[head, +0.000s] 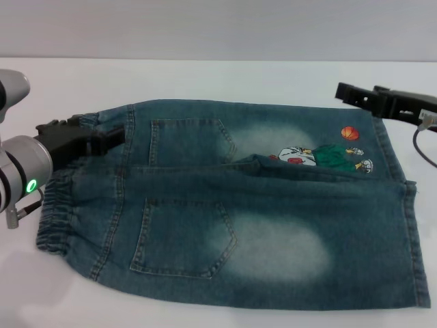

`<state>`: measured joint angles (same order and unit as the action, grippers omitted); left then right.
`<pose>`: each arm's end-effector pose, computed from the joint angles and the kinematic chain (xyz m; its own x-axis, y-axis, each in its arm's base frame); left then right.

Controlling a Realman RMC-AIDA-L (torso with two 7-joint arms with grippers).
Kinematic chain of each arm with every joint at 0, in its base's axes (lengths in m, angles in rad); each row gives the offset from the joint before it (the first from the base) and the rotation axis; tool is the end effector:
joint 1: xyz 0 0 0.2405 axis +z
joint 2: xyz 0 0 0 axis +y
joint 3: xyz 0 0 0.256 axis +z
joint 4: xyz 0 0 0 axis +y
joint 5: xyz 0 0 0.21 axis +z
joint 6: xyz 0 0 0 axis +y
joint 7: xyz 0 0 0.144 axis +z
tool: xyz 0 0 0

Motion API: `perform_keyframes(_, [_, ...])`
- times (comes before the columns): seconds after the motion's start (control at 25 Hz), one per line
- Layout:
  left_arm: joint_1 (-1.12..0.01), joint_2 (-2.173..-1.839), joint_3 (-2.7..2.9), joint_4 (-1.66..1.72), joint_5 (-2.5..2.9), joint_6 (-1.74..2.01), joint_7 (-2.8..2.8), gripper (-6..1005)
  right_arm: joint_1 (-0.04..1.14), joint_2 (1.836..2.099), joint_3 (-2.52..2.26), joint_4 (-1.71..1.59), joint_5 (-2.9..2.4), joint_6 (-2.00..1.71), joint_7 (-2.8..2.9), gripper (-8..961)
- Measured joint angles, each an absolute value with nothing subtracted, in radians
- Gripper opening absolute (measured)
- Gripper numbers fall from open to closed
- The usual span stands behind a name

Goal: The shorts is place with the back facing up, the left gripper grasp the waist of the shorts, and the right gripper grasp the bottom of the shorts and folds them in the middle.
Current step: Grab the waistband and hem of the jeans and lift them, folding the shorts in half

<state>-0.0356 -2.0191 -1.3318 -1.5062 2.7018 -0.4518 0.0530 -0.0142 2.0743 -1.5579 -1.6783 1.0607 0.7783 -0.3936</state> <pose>-0.2444 0.3282 0.0005 0.6546 0.5313 0.5378 0.7259 -0.2432 -0.6434 0.2017 0.3143 0.0358 0.4338 -0.5755 -0.6933 -0.8997 -0.3182 -0.2988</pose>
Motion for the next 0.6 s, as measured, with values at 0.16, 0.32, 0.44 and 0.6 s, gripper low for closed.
perform_keyframes(0.16, [-0.04,-2.043,-1.372,-1.542,2.702,-0.556,0.085,821,-0.028,2.074,-1.508,-1.701,1.152,0.892,-0.425,734])
perform_keyframes(0.32, [-0.053,-2.054,-1.407,-1.607,2.703,-0.721,0.121,819,-0.037,2.074,-1.413,-1.717,1.193,1.006,-0.452,734])
perform_keyframes(0.44, [-0.055,-2.054,-1.411,-1.617,2.704,-0.746,0.121,818,-0.045,2.074,-1.339,-1.72,1.227,1.104,-0.455,734])
perform_keyframes(0.6, [-0.053,-2.053,-1.457,-1.71,2.716,-0.933,0.13,817,-0.051,2.075,-1.273,-1.714,1.235,1.188,-0.456,735])
